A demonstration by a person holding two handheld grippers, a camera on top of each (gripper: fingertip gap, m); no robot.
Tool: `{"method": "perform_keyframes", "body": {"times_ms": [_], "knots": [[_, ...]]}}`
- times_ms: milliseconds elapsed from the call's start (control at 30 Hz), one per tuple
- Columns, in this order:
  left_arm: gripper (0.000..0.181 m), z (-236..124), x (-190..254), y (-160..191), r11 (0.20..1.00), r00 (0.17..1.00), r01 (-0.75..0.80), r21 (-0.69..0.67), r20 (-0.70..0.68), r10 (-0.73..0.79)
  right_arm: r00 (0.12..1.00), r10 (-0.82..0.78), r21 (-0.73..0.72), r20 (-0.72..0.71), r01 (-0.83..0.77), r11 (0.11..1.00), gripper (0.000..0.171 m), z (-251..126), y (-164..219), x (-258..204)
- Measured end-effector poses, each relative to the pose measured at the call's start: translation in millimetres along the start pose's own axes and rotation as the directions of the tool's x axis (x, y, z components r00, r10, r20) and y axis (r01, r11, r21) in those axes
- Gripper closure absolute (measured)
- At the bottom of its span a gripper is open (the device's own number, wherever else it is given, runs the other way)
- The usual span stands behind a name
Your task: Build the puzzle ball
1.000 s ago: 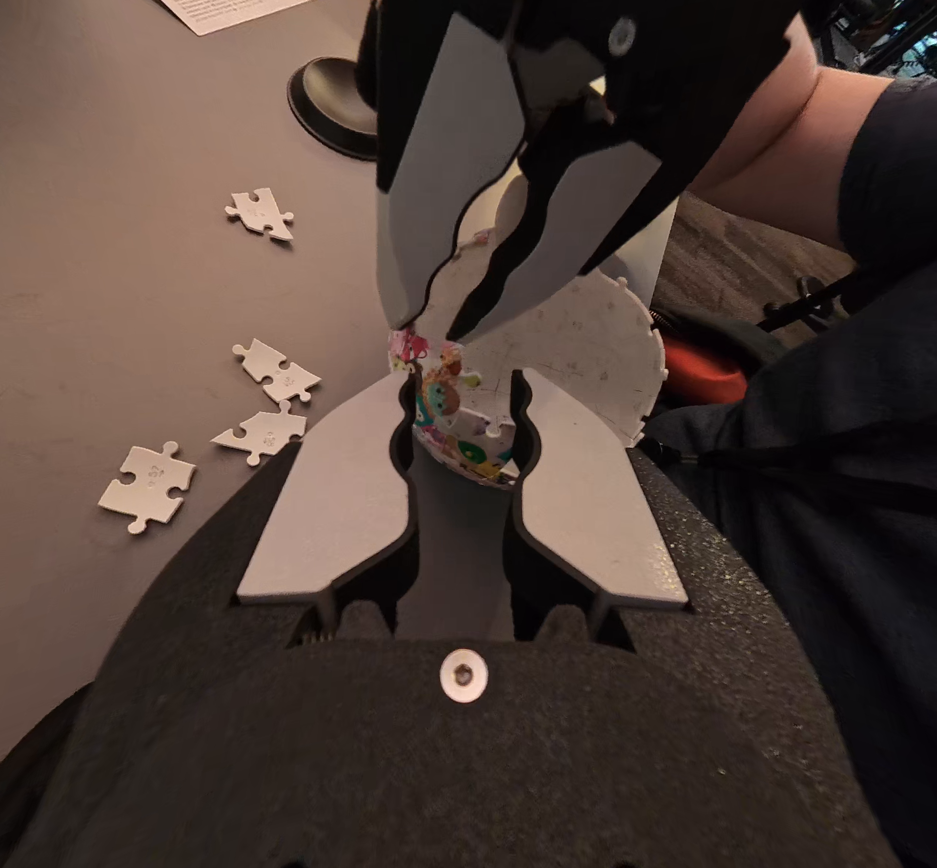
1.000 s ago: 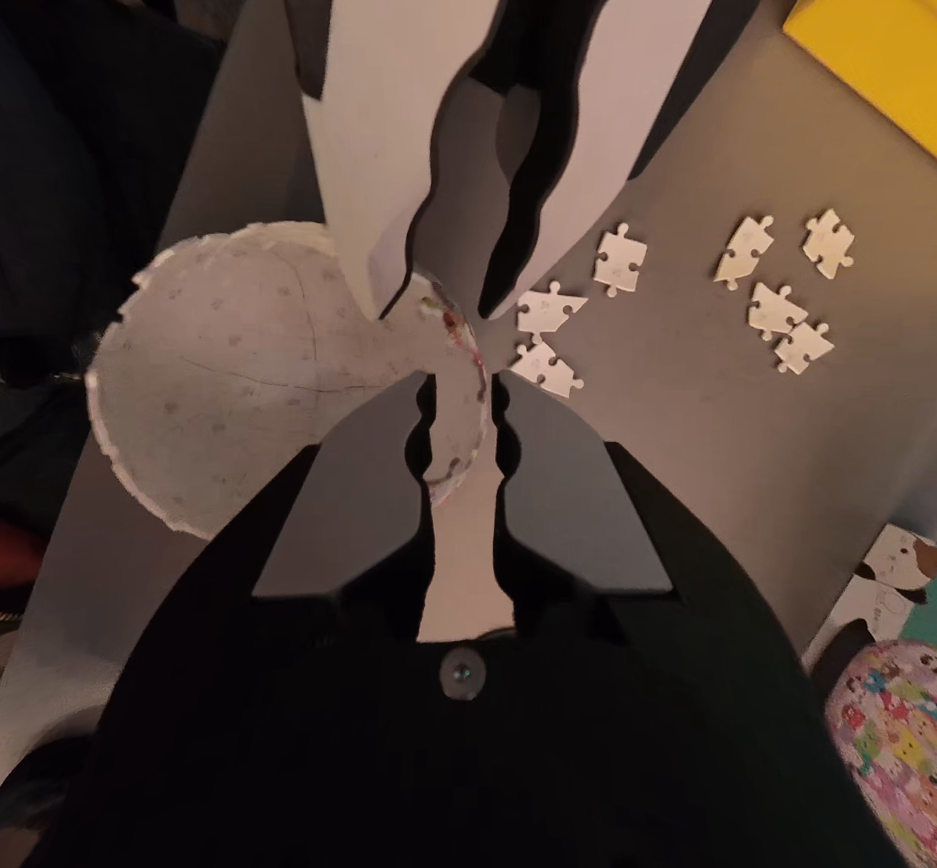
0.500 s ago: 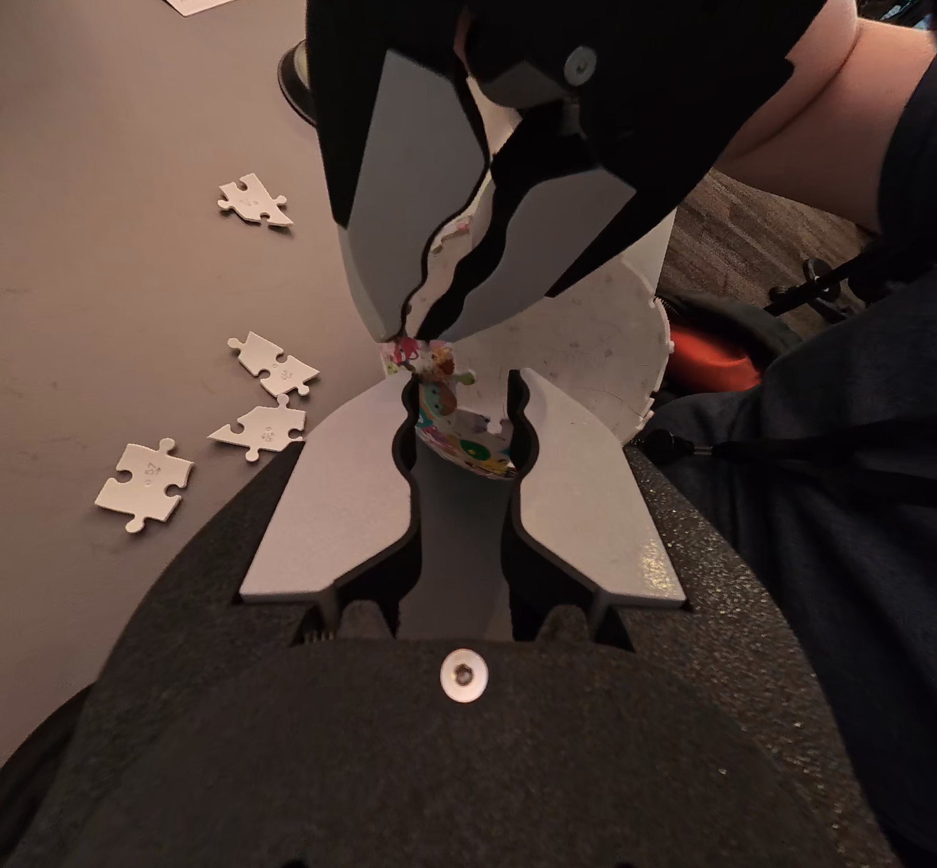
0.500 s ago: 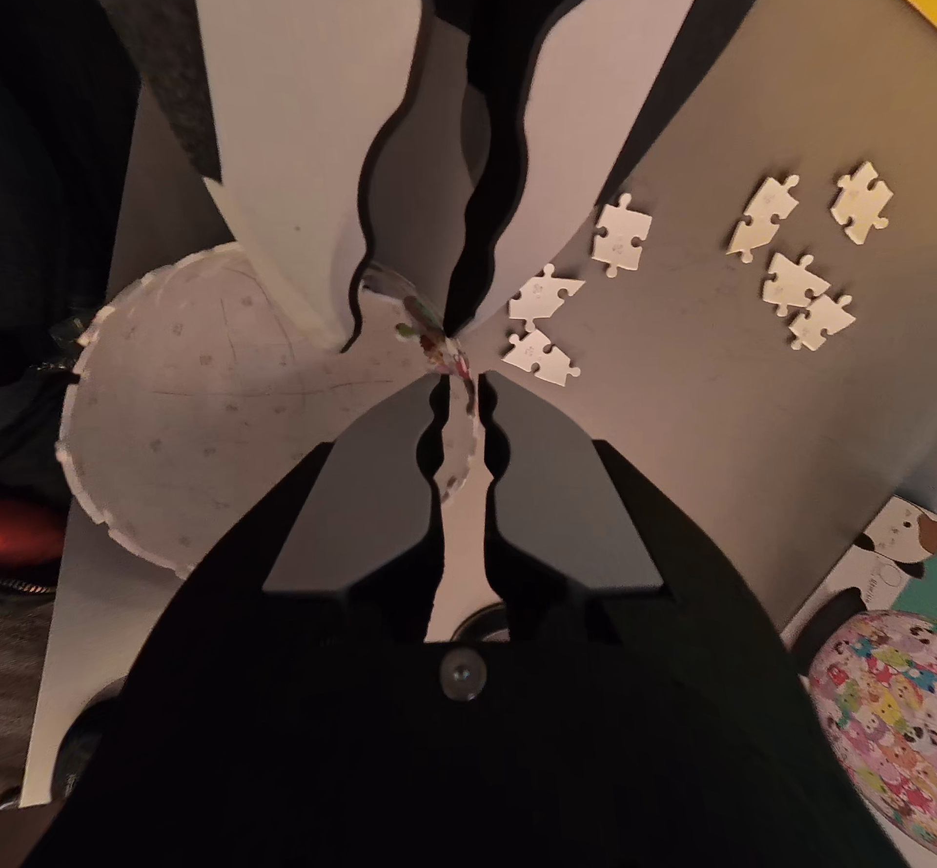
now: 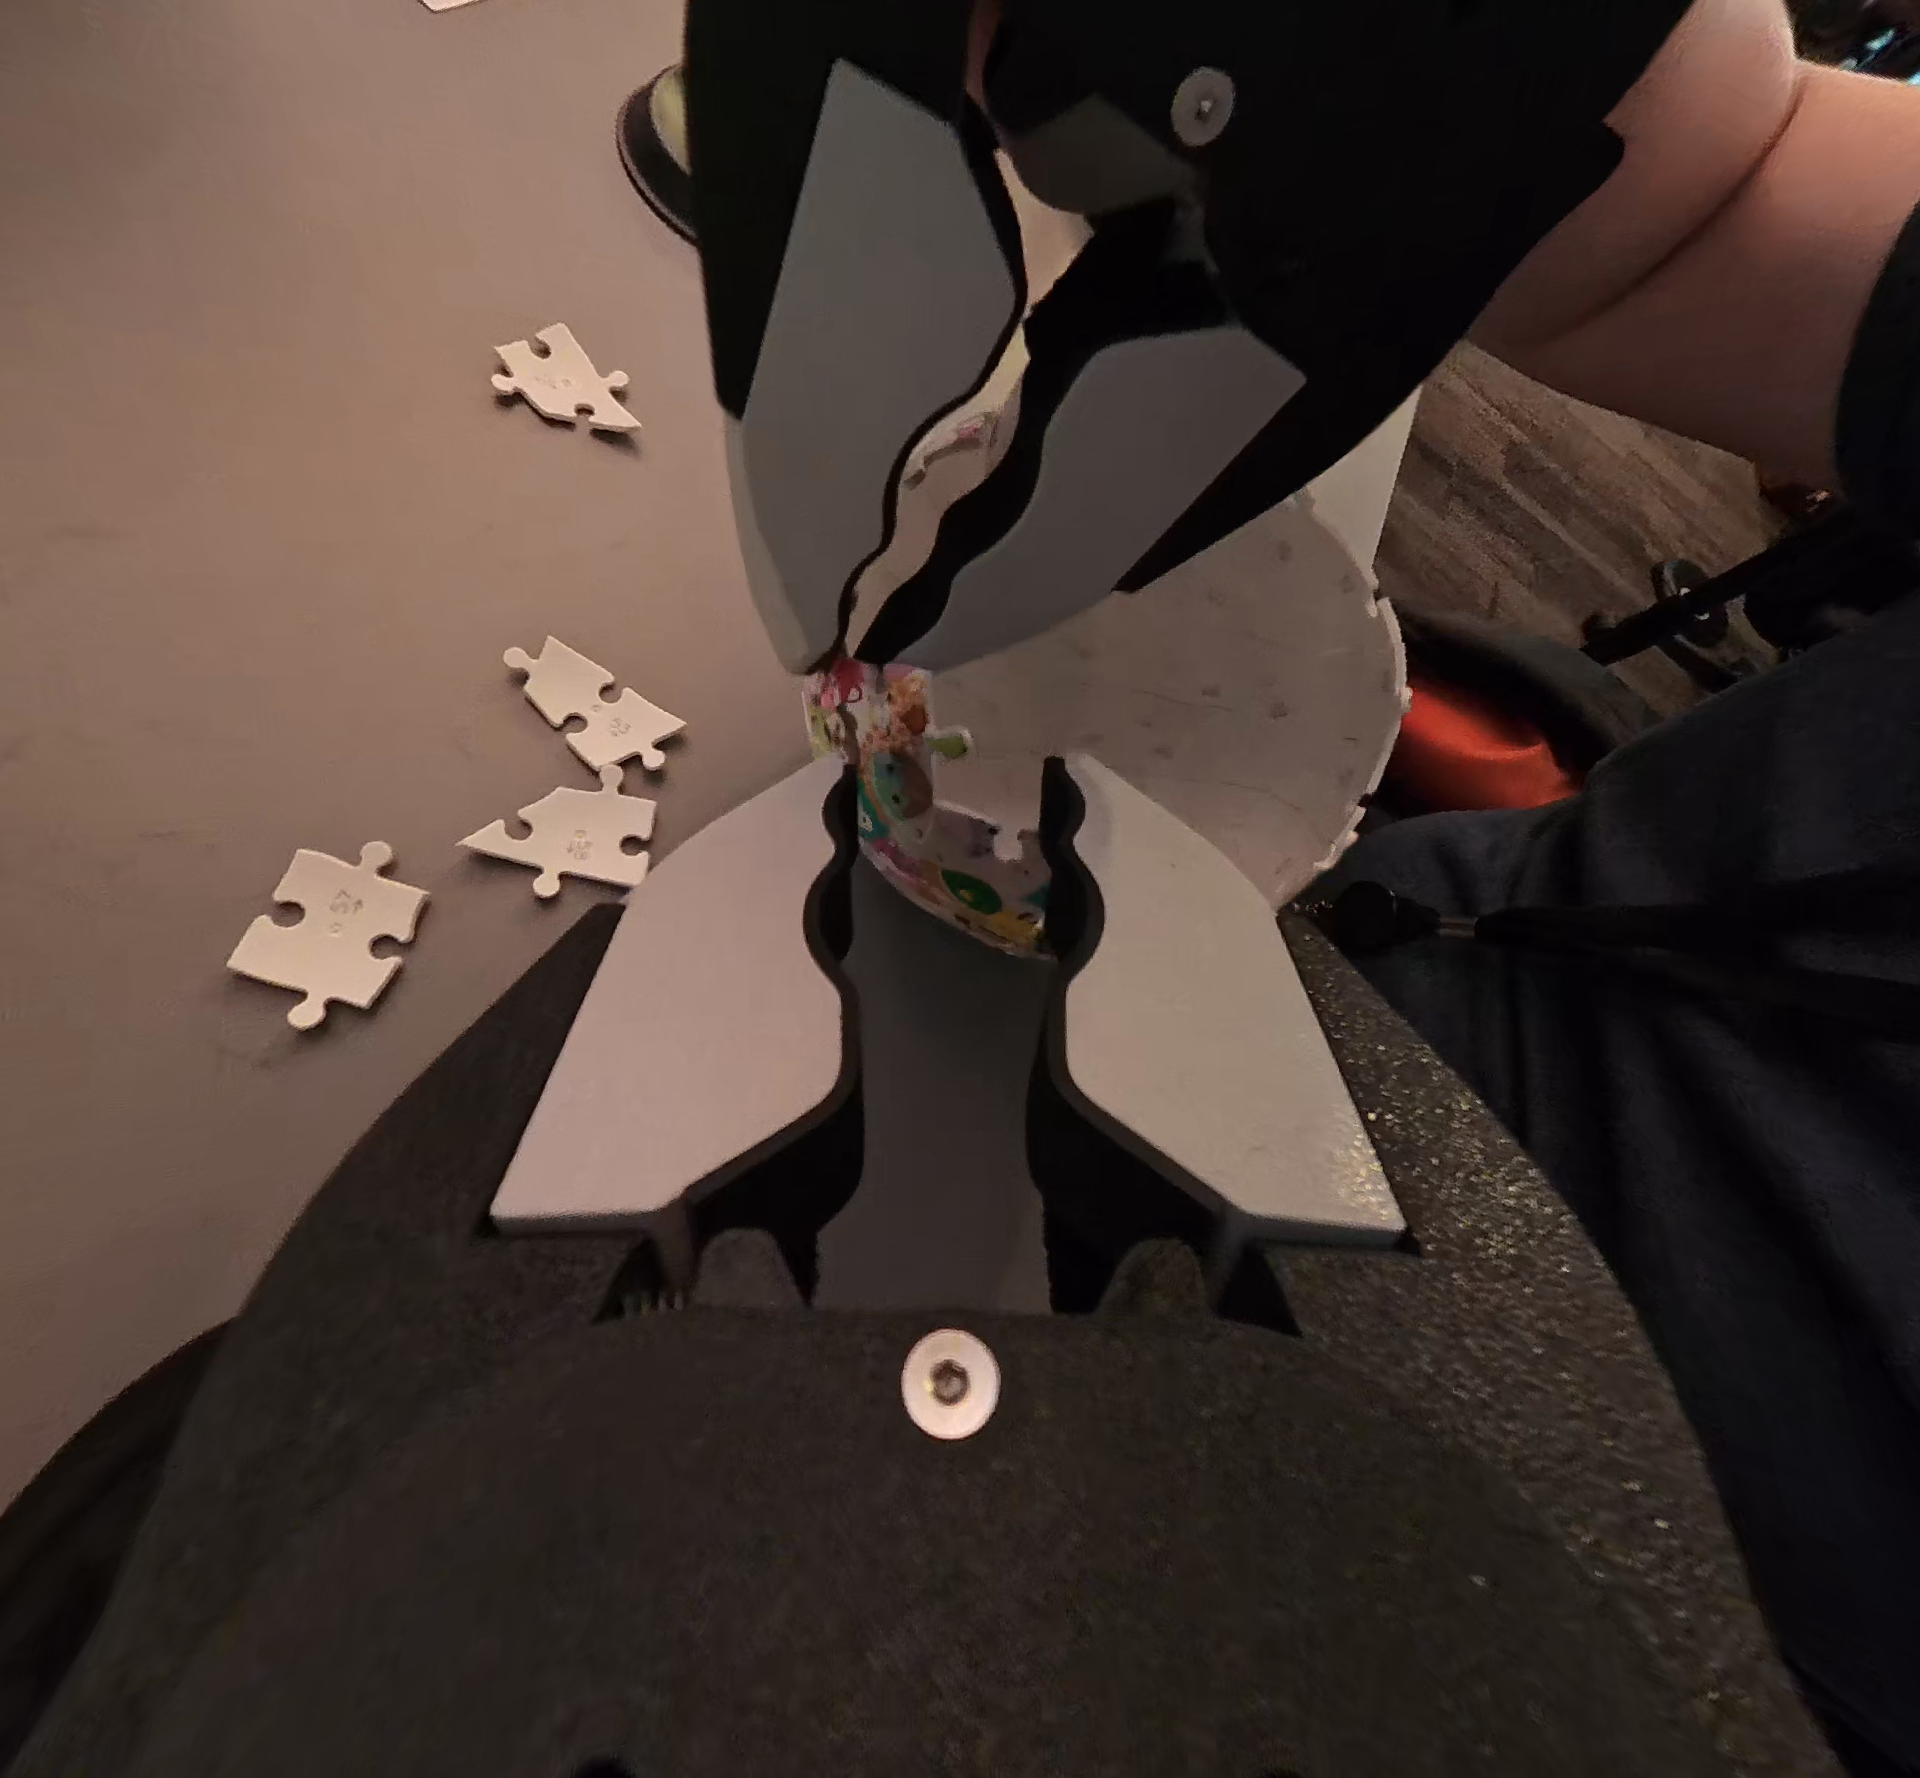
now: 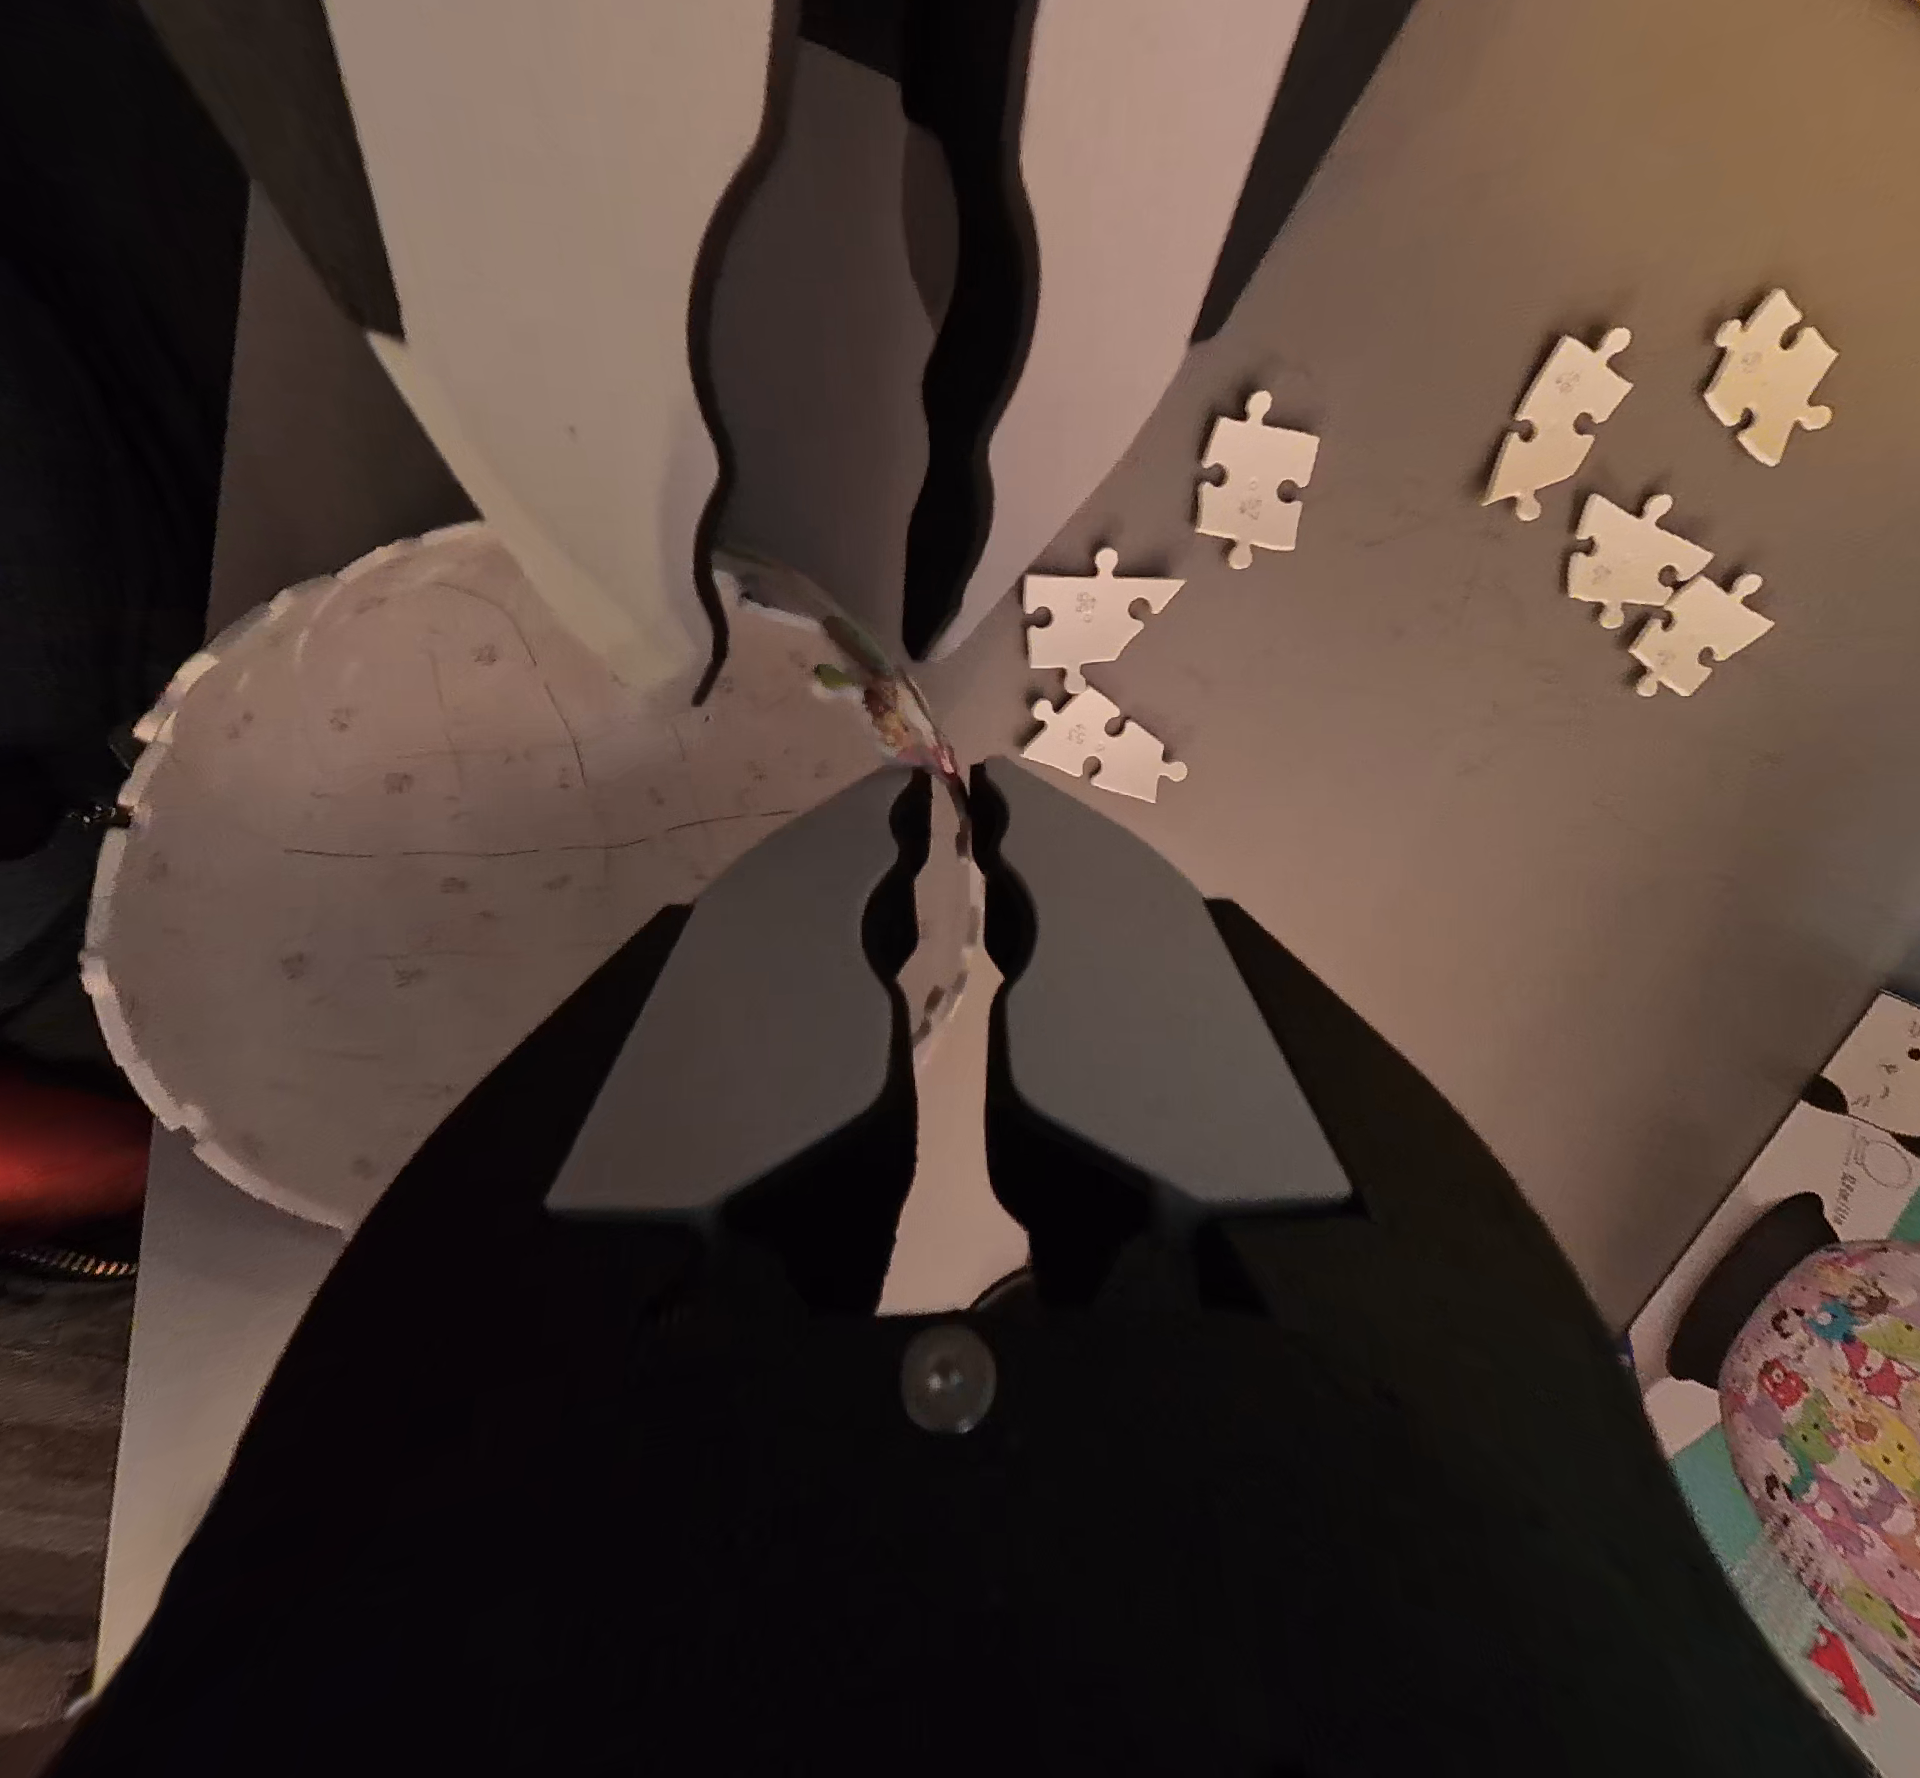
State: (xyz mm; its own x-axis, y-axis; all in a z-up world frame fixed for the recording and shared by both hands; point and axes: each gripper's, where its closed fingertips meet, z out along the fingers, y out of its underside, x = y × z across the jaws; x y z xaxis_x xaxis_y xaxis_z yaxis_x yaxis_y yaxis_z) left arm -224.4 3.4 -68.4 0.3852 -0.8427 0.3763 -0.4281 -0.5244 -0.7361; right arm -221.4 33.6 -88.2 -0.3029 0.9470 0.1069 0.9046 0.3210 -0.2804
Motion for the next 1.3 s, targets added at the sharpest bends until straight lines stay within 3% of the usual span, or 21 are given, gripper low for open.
{"method": "perform_keyframes", "body": {"times_ms": [233, 367, 533, 700, 900, 1000, 1133, 1300], "knots": [[0.145, -12, 3, 1, 0.996, 0.997, 0.068, 0.054, -0.026, -0.066, 0.998, 0.065, -0.034, -0.017, -0.065, 0.997, 0.164, -3, 7, 3], [0.133, -22, -1, 8, 0.995, 0.998, 0.051, 0.083, 0.031, -0.054, 0.992, 0.111, -0.076, -0.052, -0.114, 0.991, 0.165, -5, 18, 7], [0.098, -16, 19, 25, 0.996, 1.000, 0.025, 0.084, 0.003, -0.025, 0.983, 0.175, -0.071, -0.049, -0.178, 0.981, 0.165, -7, 28, 8], [0.064, 11, 25, 40, 0.997, 0.989, -0.026, 0.069, 0.148, 0.015, 0.974, 0.222, -0.068, -0.049, -0.225, 0.972, 0.165, -9, 37, 8], [0.061, 36, 23, 29, 0.987, 0.964, -0.044, 0.156, 0.265, 0.001, 0.970, 0.240, -0.044, -0.037, -0.241, 0.969, 0.164, -11, 40, 6], [0.073, 39, 28, 23, 0.980, 0.973, -0.051, 0.191, 0.231, 0.006, 0.977, 0.210, -0.027, -0.039, -0.211, 0.977, 0.161, -13, 43, 7], [0.074, 41, 28, 23, 0.983, 0.981, -0.041, 0.181, 0.192, 0.005, 0.992, 0.101, 0.043, -0.076, -0.098, 0.994, 0.154, -21, 42, 10], [0.077, 42, 30, 23, 0.985, 0.988, -0.026, 0.169, 0.153, 0.000, 0.996, 0.008, 0.029, -0.092, -0.006, 1.000, 0.149, -27, 52, 11]]}}
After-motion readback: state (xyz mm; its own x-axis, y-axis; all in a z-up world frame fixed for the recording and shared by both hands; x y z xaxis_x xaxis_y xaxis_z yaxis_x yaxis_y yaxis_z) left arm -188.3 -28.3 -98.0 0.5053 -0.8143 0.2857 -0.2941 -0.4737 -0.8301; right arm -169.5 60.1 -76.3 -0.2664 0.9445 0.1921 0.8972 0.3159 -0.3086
